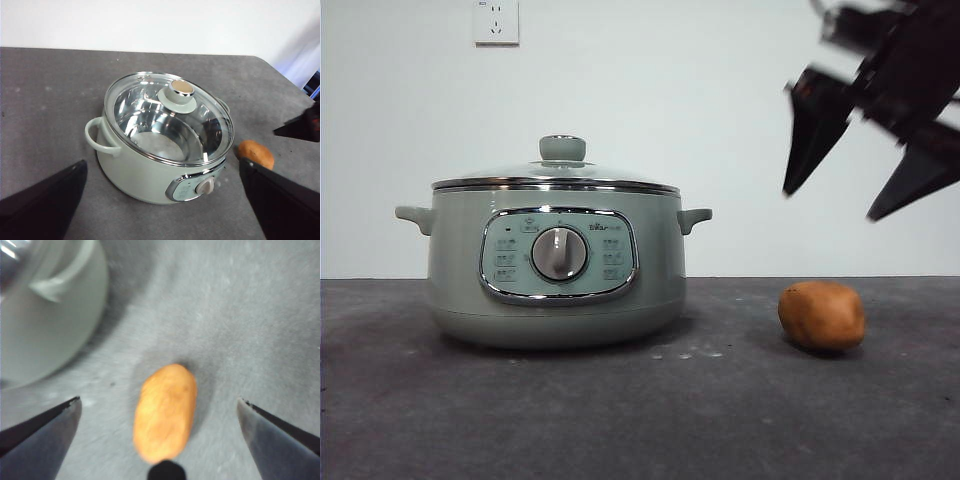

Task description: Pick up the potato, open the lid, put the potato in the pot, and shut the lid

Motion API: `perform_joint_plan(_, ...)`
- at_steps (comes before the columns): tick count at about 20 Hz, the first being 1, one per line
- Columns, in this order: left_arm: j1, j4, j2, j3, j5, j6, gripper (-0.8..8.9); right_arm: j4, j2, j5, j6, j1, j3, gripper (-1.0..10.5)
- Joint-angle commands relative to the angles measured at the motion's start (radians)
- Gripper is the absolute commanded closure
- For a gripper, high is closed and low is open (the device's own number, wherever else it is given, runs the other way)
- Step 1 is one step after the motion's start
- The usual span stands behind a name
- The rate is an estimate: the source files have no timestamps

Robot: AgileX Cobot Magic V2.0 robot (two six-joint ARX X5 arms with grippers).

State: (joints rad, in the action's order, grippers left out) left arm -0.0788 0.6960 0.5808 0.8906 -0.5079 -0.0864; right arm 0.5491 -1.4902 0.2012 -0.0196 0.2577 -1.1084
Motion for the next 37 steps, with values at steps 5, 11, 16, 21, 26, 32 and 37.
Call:
perform_joint_plan(5, 0.002, -0.002, 0.018, 0.002, -0.002, 0.009, 2.07, 0.020, -0.200, -0.066, -0.017, 0.043, -0.073, 2.3)
perform_joint_plan(11, 0.002, -0.002, 0.030, 0.002, -0.001, 0.008, 2.07, 0.060, -0.281, -0.082, -0.018, 0.045, -0.072, 3.2)
perform_joint_plan(16, 0.002, -0.002, 0.038, 0.002, -0.001, 0.008, 2.08, 0.067, -0.291, -0.077, -0.018, 0.045, -0.072, 8.5)
perform_joint_plan(21, 0.002, -0.001, 0.063, 0.002, -0.010, 0.009, 2.08, 0.071, -0.291, -0.033, -0.019, 0.045, -0.072, 9.6)
perform_joint_plan(26, 0.003, -0.003, 0.093, 0.003, -0.049, 0.010, 2.08, 0.073, -0.255, -0.032, -0.019, 0.044, -0.073, 9.6)
perform_joint_plan(32, 0.057, -0.031, 0.196, 0.072, -0.046, 0.052, 2.08, 0.130, -0.024, -0.033, -0.027, 0.044, -0.073, 9.6)
perform_joint_plan(37, 0.171, -0.018, 0.410, 0.292, 0.015, 0.108, 2.08, 0.209, 0.218, -0.003, -0.034, 0.044, -0.073, 9.6)
